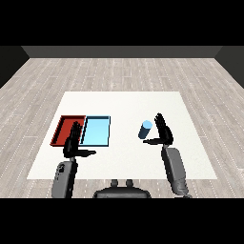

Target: Pick the blue can and put it in the blue box

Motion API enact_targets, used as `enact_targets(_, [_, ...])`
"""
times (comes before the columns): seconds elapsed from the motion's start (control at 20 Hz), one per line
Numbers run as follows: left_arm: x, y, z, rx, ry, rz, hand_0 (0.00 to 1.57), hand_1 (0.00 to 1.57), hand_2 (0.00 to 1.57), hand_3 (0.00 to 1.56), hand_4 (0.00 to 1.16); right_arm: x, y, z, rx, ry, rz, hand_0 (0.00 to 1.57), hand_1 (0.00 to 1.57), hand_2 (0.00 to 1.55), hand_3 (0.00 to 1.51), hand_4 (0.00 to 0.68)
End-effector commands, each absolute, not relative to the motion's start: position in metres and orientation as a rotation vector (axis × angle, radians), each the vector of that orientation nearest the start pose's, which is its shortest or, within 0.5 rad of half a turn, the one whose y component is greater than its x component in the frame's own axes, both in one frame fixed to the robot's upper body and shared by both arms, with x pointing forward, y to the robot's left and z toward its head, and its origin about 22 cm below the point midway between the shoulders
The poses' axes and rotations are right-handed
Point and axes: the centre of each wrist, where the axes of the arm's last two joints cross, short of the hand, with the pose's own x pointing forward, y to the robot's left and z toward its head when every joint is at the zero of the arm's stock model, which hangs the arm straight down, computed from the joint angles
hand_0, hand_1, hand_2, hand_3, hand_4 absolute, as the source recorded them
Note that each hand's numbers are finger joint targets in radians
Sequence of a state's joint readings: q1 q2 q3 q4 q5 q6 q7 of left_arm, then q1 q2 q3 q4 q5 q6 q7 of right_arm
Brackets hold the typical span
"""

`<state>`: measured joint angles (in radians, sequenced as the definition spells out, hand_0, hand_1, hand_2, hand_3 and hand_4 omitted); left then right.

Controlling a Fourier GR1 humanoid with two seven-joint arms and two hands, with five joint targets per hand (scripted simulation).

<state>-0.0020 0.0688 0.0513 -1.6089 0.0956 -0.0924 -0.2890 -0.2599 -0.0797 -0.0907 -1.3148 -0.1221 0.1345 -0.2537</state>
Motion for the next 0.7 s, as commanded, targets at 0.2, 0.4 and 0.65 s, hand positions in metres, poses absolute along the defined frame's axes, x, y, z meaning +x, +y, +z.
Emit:
enact_targets(0.2, [0.238,0.254,0.003,-0.067,-1.907,-0.012,0.00,0.00,0.00,0.00,0.00,0.304,-0.240,0.001,0.108,-1.788,0.011,0.00,0.00,0.00,0.00,0.000])
enact_targets(0.4, [0.248,0.263,0.008,-0.059,-1.921,-0.024,0.00,0.00,0.00,0.00,0.00,0.323,-0.250,-0.007,0.117,-1.782,-0.031,0.00,0.00,0.00,0.00,0.000])
enact_targets(0.65, [0.221,0.257,-0.007,-0.085,-1.923,0.008,0.00,0.00,0.00,0.00,0.00,0.337,-0.248,-0.016,0.096,-1.727,-0.040,0.00,0.00,0.00,0.00,0.000])
